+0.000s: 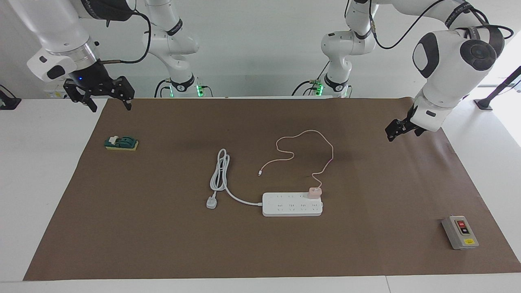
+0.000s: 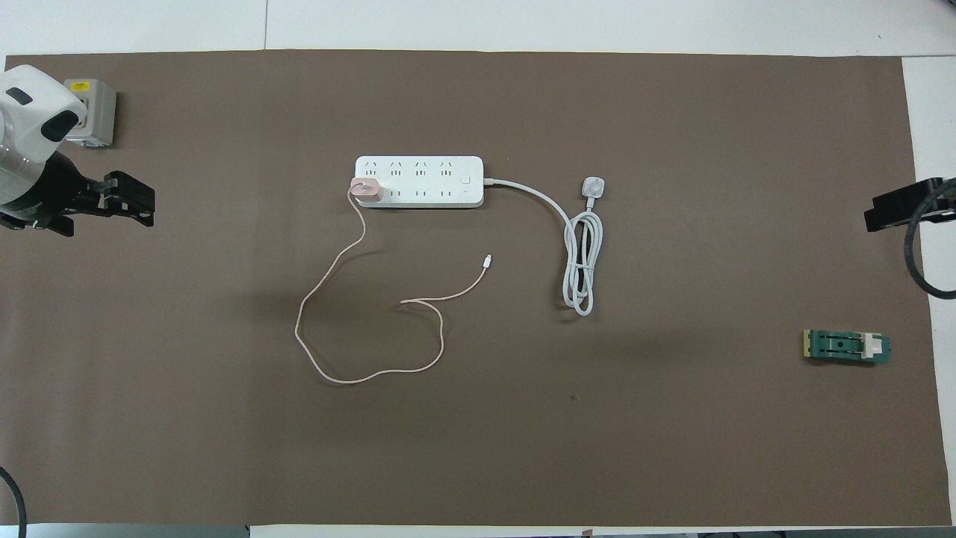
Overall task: Plug charger into power strip
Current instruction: 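Release the pink charger and withdraw the left gripper toward the switch box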
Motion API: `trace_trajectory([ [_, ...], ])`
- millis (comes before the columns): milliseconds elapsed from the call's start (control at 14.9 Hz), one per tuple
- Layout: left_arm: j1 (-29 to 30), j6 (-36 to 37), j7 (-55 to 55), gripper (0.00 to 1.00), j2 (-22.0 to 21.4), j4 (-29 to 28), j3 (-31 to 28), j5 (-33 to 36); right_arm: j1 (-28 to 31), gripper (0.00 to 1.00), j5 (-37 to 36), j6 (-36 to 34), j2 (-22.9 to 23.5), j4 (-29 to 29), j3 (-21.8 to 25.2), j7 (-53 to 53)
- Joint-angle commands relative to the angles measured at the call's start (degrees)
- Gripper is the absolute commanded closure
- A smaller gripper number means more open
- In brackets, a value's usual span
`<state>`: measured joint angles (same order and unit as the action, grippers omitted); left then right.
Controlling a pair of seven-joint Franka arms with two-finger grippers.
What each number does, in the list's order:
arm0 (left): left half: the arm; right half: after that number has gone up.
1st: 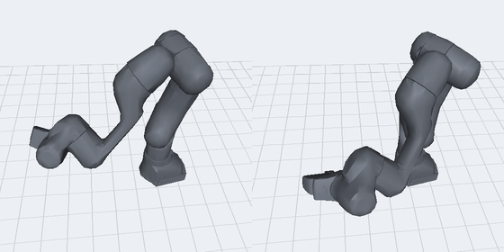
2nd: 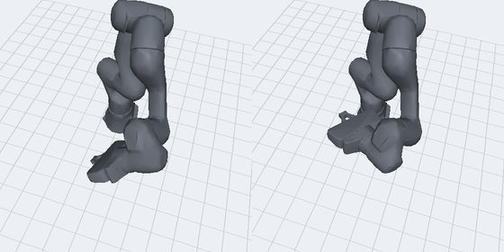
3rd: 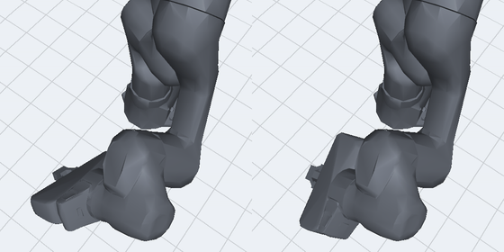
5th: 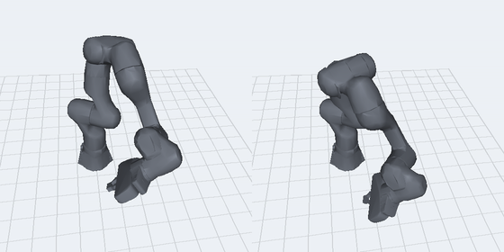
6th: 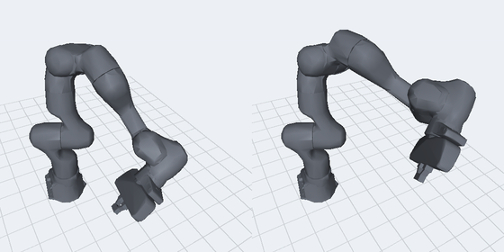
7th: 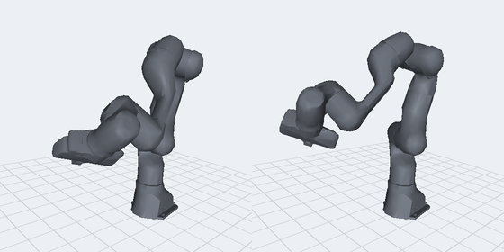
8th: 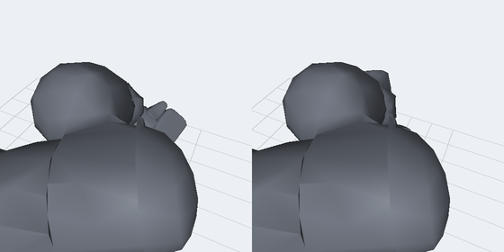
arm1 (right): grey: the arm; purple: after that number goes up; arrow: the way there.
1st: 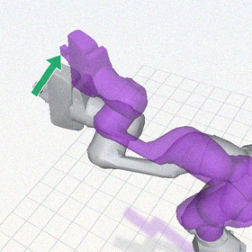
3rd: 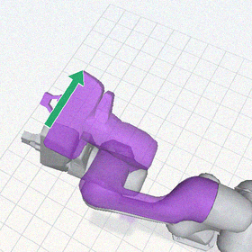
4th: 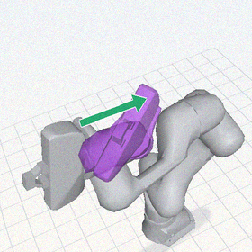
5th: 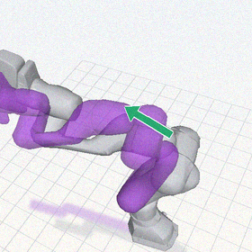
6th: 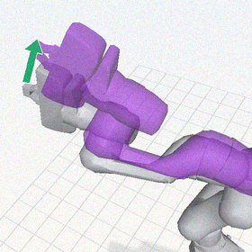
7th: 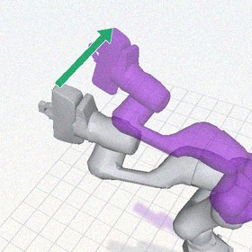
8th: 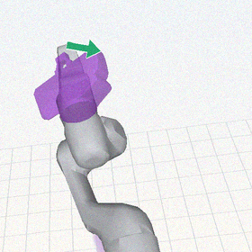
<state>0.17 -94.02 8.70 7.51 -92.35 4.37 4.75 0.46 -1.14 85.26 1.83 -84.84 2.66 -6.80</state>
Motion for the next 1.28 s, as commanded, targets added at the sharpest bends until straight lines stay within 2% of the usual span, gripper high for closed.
trace_trajectory([
  [0, -0.6, -2.8, -1.0, 0.00, -2.7, -3.1, -0.5, -0.7, 0.9, 0.00, 1.0, -0.4, -1.4, -1.5, -0.6, 0.9],
  [537, -0.3, 0.1, -3.7, 0.00, -6.5, -2.6, 0.0, -3.3, 0.9, 0.00, 1.0, -0.4, -1.4, -1.5, -0.6, 0.9],
  [738, -0.2, 0.3, -4.5, 0.00, -9.0, -5.1, -0.1, -3.3, 0.9, 0.00, 1.0, -0.4, -1.4, -1.5, -0.6, 0.9],
  [873, 0.3, 0.6, -5.4, 0.00, -9.1, -5.3, -0.2, -3.3, 0.9, 0.00, 1.0, -0.4, -1.4, -1.5, -0.6, 0.9],
  [1007, 1.4, -0.7, -6.8, 0.00, -11.3, -8.3, -0.2, -3.3, 0.9, 0.00, 1.0, -0.4, -1.4, -1.5, -0.6, 0.9],
  [1208, 1.5, -2.8, -6.7, 0.00, -10.9, -9.4, -0.2, -3.3, 0.9, 0.00, 1.0, -0.4, -1.4, -1.5, -0.6, 0.9],
])
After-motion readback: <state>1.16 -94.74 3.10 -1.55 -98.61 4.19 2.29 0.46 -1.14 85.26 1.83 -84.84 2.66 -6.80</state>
